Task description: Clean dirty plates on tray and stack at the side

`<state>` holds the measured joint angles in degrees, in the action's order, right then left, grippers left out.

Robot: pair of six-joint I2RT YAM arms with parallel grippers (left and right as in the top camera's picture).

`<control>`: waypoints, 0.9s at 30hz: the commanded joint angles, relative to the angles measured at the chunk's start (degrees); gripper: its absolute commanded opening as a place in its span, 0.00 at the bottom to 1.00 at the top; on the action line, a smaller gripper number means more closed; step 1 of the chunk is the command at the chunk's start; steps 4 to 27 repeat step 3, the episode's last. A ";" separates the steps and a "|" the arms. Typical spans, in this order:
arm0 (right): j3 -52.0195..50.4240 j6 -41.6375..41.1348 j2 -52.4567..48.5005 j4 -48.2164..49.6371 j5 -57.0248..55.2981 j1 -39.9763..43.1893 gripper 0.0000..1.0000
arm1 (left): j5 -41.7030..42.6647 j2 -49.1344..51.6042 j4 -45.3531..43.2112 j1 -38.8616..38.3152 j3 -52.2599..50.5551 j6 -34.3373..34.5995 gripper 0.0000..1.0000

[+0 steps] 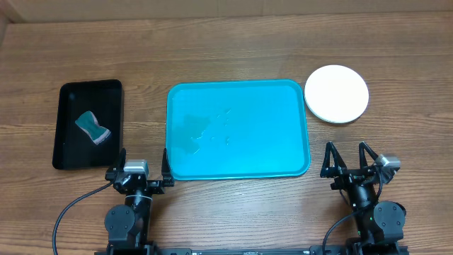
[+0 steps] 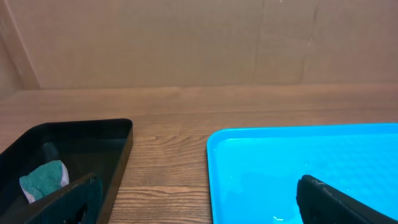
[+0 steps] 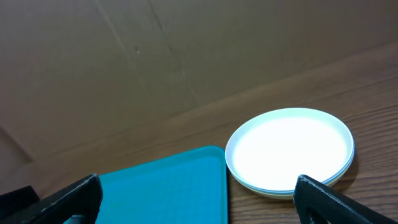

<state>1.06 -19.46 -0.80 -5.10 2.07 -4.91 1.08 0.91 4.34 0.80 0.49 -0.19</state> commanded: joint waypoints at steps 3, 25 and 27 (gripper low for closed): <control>-0.59 0.35 0.63 0.44 -0.76 0.11 1.00 | -0.37 -0.66 0.13 0.26 -0.24 -0.68 1.00; -0.59 0.35 0.63 0.44 -0.76 0.11 1.00 | -0.37 -0.66 0.13 0.26 -0.24 -0.68 1.00; -0.59 0.35 0.63 0.44 -0.76 0.11 1.00 | -0.37 -0.66 0.13 0.26 -0.24 -0.68 1.00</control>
